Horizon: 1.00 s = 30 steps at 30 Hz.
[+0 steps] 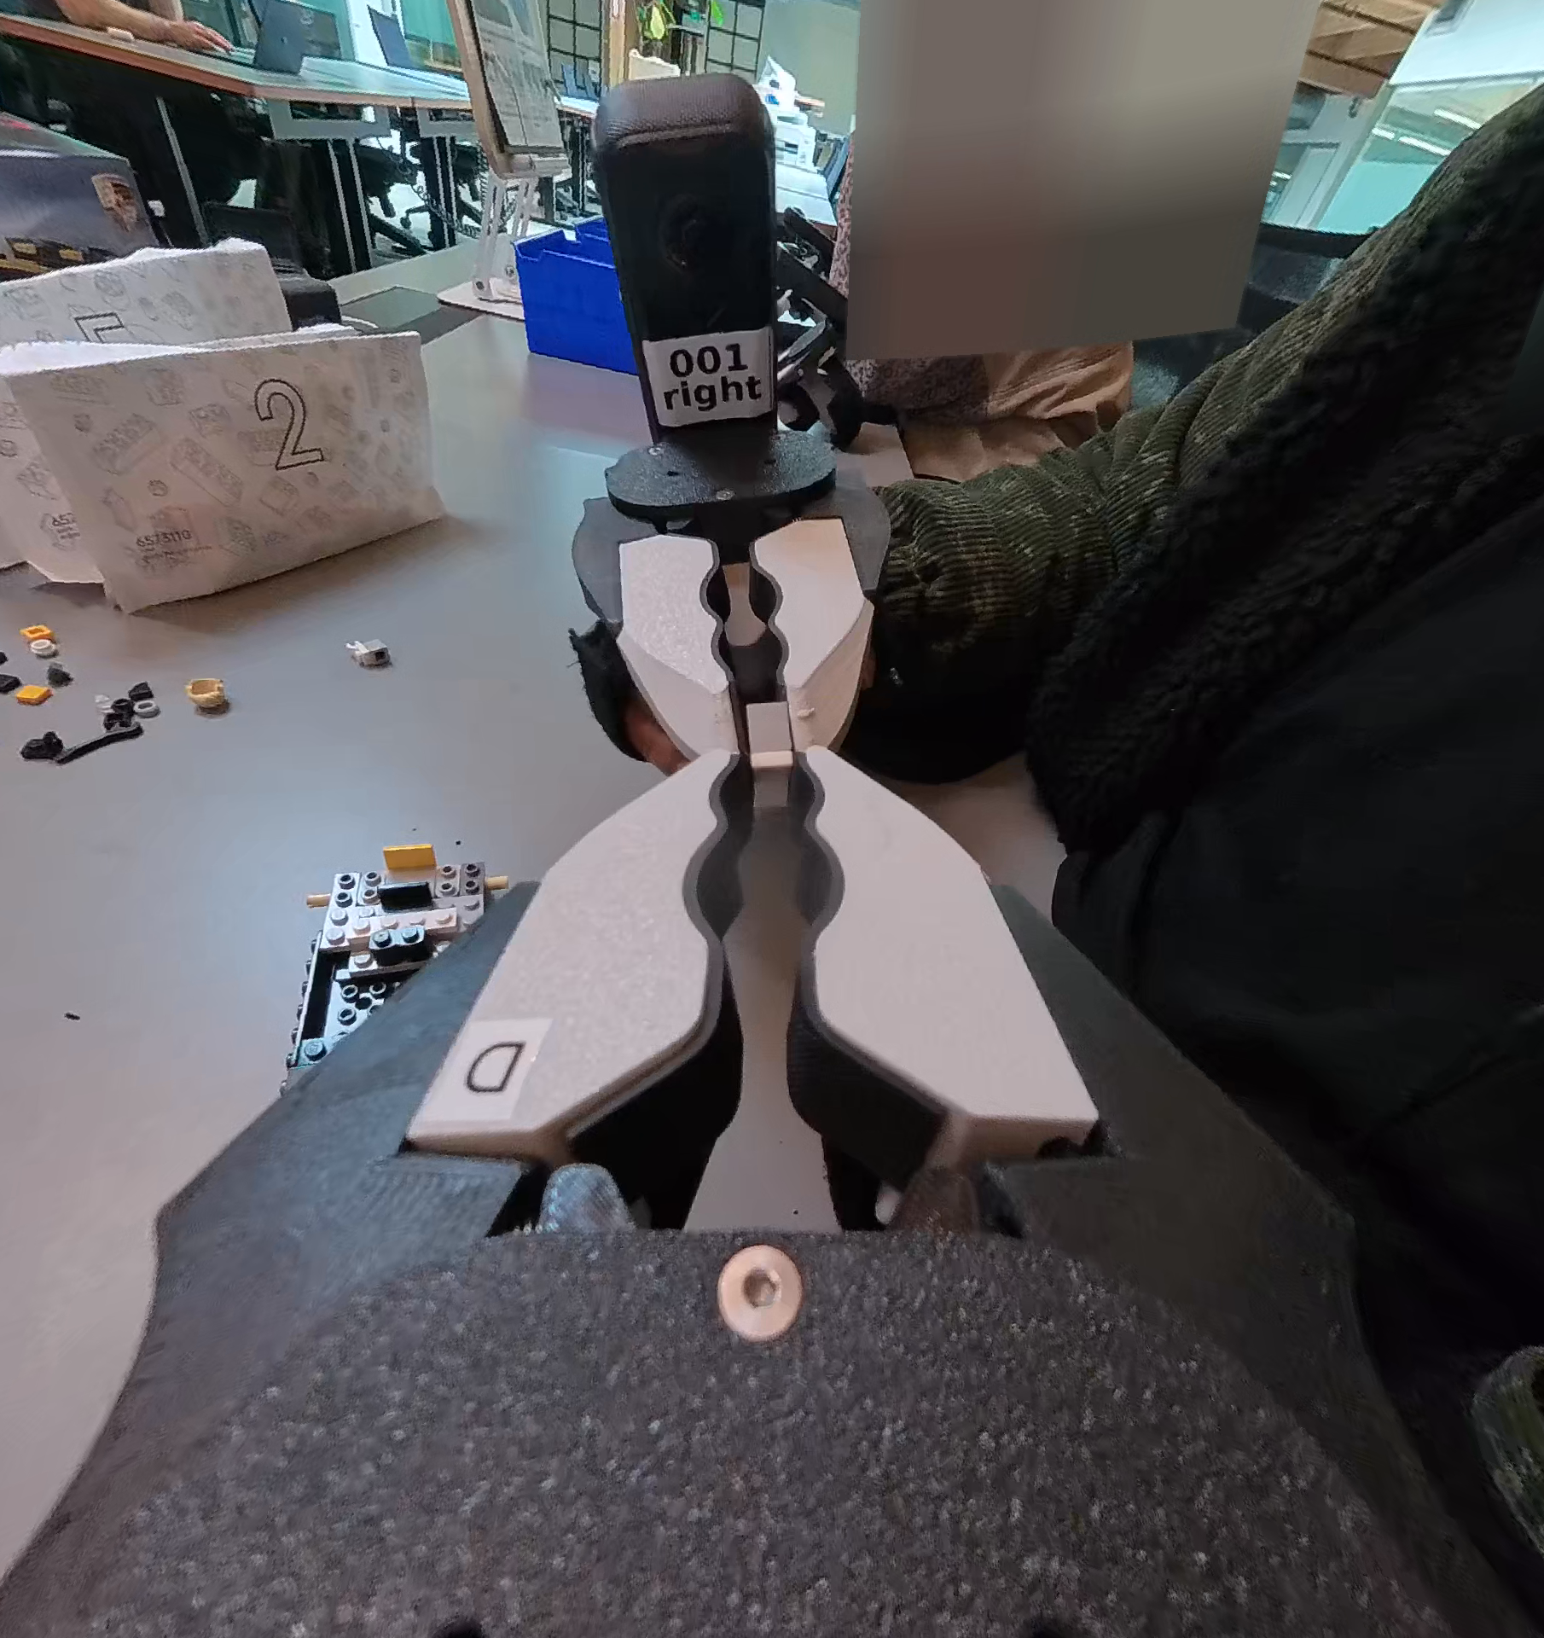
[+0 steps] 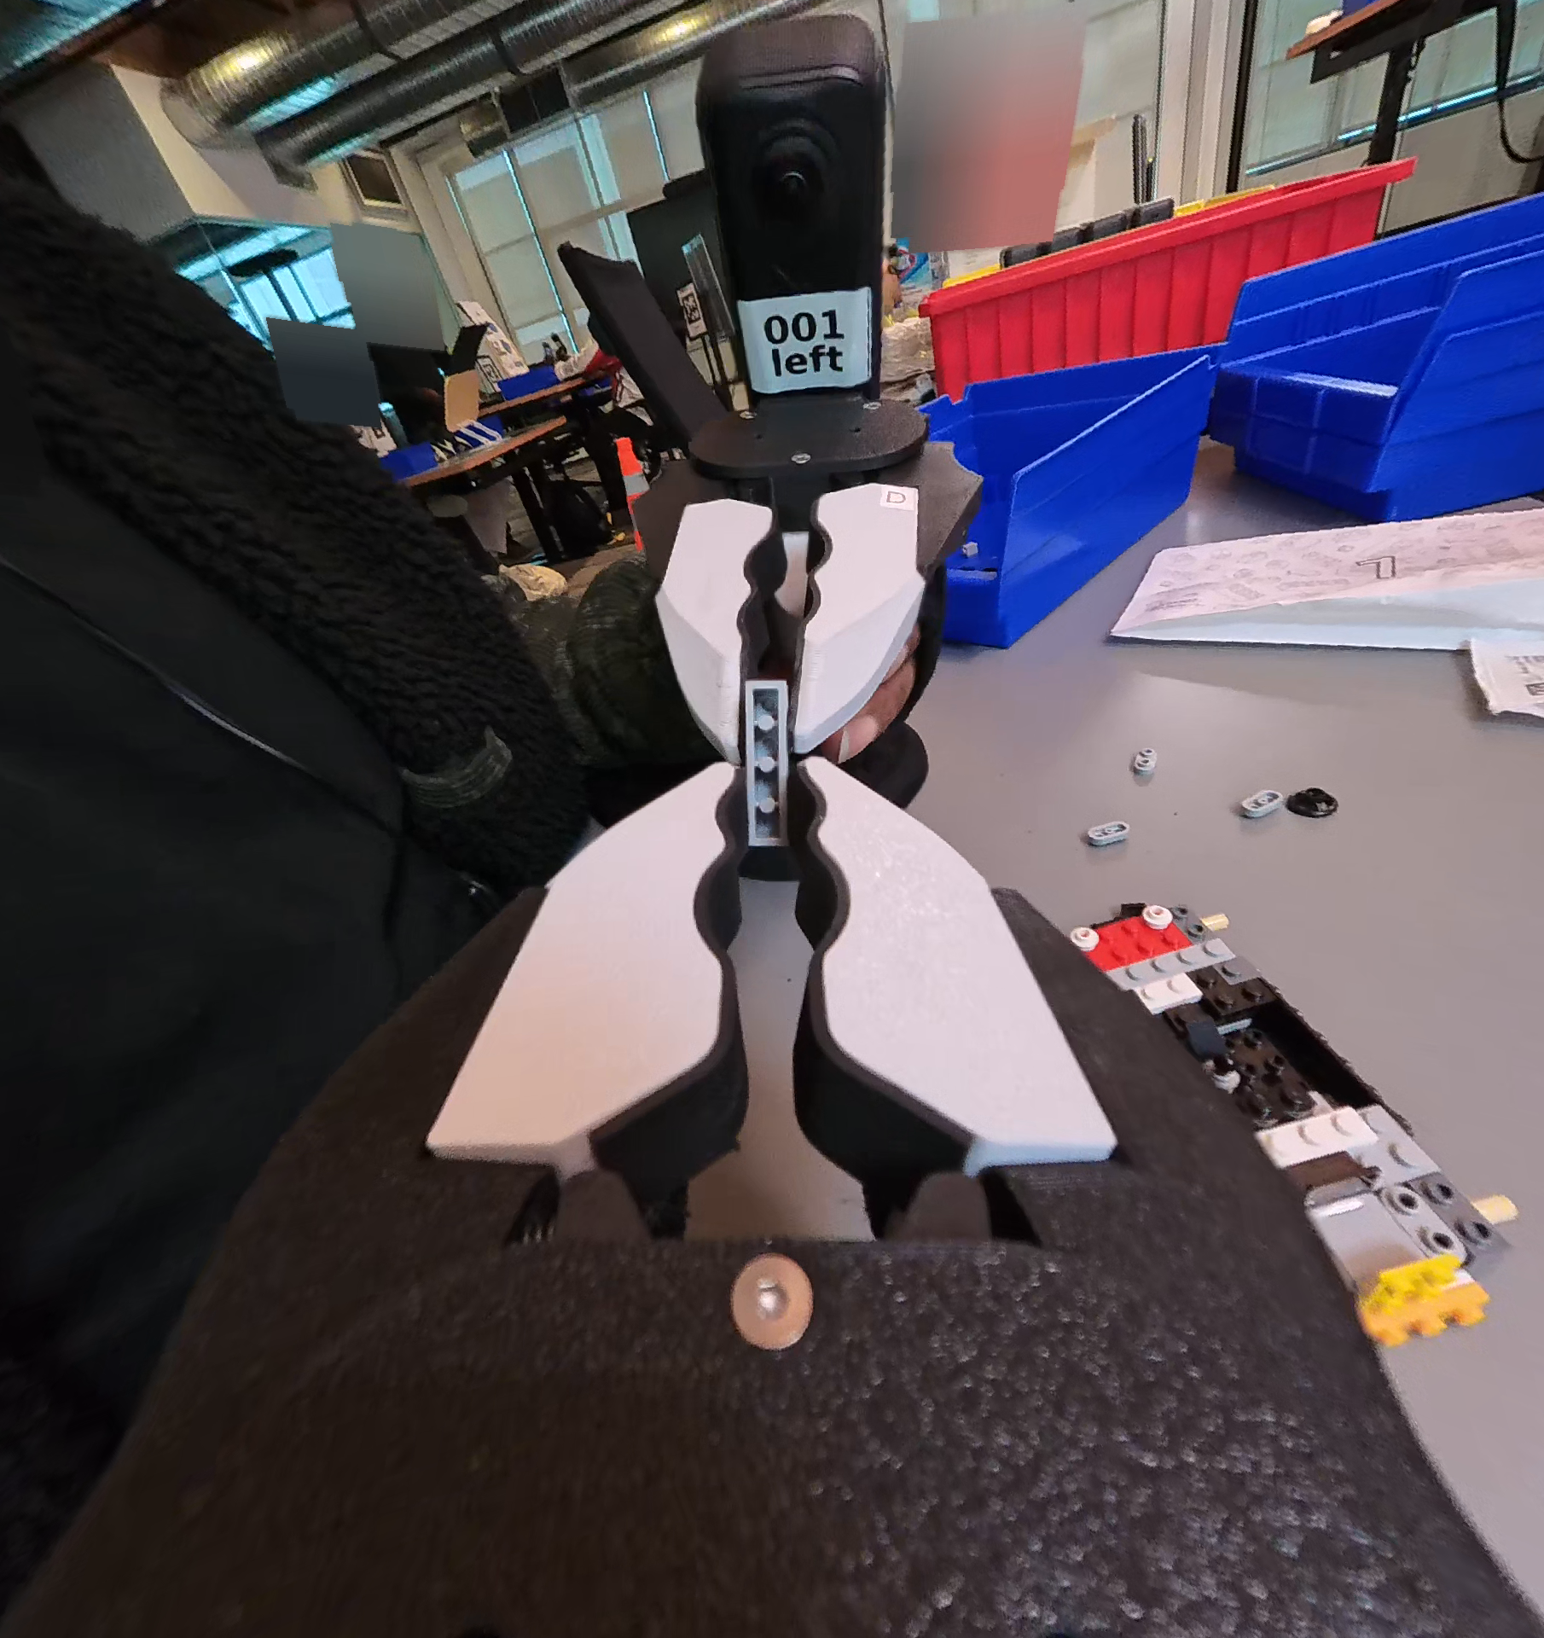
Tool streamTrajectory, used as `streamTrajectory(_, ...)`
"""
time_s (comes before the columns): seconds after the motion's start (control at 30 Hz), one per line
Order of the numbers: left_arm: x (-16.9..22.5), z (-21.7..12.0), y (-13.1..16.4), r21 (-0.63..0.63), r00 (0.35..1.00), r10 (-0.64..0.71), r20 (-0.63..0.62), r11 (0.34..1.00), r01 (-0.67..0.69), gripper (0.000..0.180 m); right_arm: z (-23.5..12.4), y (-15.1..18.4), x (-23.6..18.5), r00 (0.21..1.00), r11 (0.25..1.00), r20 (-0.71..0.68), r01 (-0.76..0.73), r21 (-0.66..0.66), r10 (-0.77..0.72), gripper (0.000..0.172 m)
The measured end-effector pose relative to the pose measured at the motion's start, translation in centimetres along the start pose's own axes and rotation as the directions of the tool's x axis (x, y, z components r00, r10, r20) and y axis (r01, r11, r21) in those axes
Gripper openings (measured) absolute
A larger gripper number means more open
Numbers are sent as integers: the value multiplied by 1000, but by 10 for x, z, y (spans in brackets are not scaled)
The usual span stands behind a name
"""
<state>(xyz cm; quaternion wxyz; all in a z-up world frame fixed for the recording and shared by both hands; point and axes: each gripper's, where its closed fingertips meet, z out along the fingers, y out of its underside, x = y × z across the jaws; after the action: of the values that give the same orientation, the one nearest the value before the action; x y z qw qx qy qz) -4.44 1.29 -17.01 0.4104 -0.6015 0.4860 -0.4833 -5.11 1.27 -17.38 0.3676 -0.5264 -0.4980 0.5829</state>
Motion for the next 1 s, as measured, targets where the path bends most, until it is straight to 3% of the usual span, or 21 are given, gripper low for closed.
streamTrajectory(0.23, -1, 1, 6, -65, 998, 45, 53, 997, -41, 9, -1, 2, 1, 1000, 1000, 0, 13, -4, -13, 8)
streamTrajectory(0.7, 8, 4, -6, 2, 999, 36, 5, 999, -36, 9, -9, -18, -10, 998, 991, 60, 26, 133, -34, 7)
streamTrajectory(0.77, -9, 3, 25, -166, 994, 69, 87, 985, -54, 9, -38, -59, -9, 994, 922, 106, -64, 381, 25, 8)
streamTrajectory(0.8, -11, 3, 34, -164, 996, 34, 83, 986, -20, 9, -58, -74, -3, 997, 898, 80, -55, 437, 22, 8)
streamTrajectory(0.87, -8, 2, 24, -90, 998, -47, 41, 995, 51, 9, -64, -68, 2, 995, 932, -71, 87, 351, -67, 8)
streamTrajectory(1.0, -26, 8, 23, -114, 993, -36, 112, 992, 49, 9, -64, -63, 1, 999, 930, -34, 7, 368, 6, 8)
